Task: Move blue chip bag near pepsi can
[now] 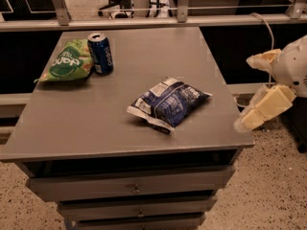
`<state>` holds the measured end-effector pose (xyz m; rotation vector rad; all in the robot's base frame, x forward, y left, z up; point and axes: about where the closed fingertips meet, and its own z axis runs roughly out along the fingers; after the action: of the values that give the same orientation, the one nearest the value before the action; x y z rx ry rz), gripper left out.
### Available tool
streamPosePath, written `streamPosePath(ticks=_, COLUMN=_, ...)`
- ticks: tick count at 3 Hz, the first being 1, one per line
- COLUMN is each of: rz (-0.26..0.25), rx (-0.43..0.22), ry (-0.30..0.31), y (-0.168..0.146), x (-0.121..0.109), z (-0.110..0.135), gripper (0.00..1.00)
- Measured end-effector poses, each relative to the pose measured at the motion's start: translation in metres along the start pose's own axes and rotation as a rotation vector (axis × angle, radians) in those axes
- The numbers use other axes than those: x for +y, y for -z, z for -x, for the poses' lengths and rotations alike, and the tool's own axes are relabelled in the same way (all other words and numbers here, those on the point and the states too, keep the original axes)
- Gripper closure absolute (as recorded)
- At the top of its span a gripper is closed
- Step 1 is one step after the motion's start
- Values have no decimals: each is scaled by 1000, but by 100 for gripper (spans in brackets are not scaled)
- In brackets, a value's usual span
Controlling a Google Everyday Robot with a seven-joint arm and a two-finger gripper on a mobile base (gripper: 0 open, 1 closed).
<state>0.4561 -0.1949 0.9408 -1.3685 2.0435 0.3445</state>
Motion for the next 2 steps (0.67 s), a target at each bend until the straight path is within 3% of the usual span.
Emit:
streamPosePath(ticks=1, rz=3, rx=-174, ry=3, y=-21, x=3, z=16, gripper=0)
streamPosePath(ticks=2, rz=2, rx=-208, ry=13, y=-20, x=5, z=26, gripper=0)
